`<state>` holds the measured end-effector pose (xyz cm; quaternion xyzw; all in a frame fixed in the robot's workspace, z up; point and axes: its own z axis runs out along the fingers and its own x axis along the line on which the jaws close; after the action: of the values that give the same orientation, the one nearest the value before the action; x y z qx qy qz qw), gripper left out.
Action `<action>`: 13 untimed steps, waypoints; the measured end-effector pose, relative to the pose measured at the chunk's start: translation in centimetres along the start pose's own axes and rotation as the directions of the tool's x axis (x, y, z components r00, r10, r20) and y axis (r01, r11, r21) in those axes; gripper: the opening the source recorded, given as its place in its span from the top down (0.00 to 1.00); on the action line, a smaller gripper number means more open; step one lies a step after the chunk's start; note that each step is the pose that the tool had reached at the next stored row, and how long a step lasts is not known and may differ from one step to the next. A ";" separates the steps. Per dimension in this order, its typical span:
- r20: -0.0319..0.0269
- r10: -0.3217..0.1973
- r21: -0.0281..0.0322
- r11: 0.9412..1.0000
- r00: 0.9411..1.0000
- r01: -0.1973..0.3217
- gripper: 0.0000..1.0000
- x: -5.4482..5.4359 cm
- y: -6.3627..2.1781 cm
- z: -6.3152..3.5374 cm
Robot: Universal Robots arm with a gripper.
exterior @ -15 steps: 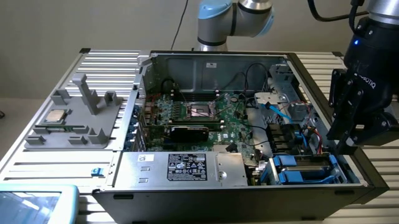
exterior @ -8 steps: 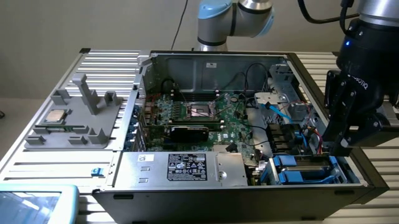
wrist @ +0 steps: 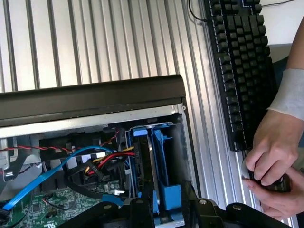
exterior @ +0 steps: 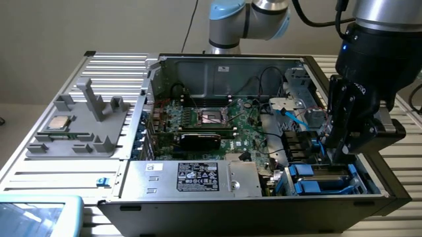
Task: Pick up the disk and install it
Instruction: 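Insert the first disk wire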
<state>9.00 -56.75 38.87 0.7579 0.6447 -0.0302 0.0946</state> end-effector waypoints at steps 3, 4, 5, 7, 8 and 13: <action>0.000 0.001 0.000 1.000 1.000 -0.001 0.64 0.0 -0.09 -0.01; 0.000 0.001 0.000 1.000 1.000 -0.001 0.64 0.1 -0.13 -0.02; 0.000 0.001 0.000 1.000 1.000 -0.001 0.64 0.2 -0.21 -0.05; 0.000 0.001 0.000 1.000 1.000 -0.001 0.64 0.6 -0.37 -0.14; 0.000 0.001 0.000 1.000 1.000 -0.001 0.64 0.9 -0.46 -0.17; 0.000 0.001 -0.001 1.000 1.000 -0.001 0.64 2.3 -0.92 -0.23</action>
<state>8.46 -54.33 38.62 0.7581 0.6445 -0.0301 0.0948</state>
